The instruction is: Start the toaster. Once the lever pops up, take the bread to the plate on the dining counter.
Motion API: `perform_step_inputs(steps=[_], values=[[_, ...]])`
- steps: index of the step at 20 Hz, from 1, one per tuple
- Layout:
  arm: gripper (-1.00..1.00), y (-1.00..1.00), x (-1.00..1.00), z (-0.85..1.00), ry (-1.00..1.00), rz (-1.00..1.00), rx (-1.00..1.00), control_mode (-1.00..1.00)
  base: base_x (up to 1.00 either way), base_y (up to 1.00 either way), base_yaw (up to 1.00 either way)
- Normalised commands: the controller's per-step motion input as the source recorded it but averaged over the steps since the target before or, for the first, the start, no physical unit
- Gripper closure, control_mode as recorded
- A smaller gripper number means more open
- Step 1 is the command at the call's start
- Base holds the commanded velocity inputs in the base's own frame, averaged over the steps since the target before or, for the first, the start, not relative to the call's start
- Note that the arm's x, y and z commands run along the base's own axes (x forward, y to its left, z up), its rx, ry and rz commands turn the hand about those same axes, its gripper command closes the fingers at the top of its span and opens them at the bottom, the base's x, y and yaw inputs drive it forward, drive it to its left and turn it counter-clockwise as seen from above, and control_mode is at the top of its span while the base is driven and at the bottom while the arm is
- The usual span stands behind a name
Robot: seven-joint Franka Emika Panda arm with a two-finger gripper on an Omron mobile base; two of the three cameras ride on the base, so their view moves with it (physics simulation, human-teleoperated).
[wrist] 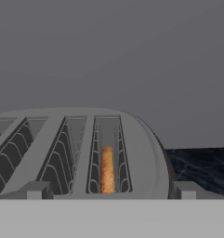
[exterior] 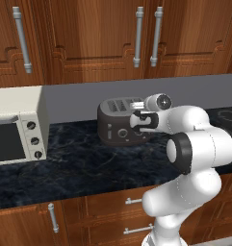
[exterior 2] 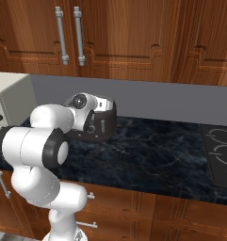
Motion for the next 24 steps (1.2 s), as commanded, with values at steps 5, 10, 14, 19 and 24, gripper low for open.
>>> perform_step_inputs(steps=[5, 10, 14, 19, 24], values=[[-1.00, 0.00, 0.00, 0.00, 0.00, 0.00, 0.00, -1.00, 0.00, 0.00, 0.00], [-1.00, 0.00, 0.00, 0.00, 0.00, 0.00, 0.00, -1.00, 0.00, 0.00, 0.00], [-1.00, 0.00, 0.00, 0.00, 0.00, 0.00, 0.00, -1.00, 0.00, 0.00, 0.00], [-1.00, 0.00, 0.00, 0.00, 0.00, 0.00, 0.00, -1.00, 0.00, 0.00, 0.00], [-1.00, 0.00, 0.00, 0.00, 0.00, 0.00, 0.00, -1.00, 0.00, 0.00, 0.00]])
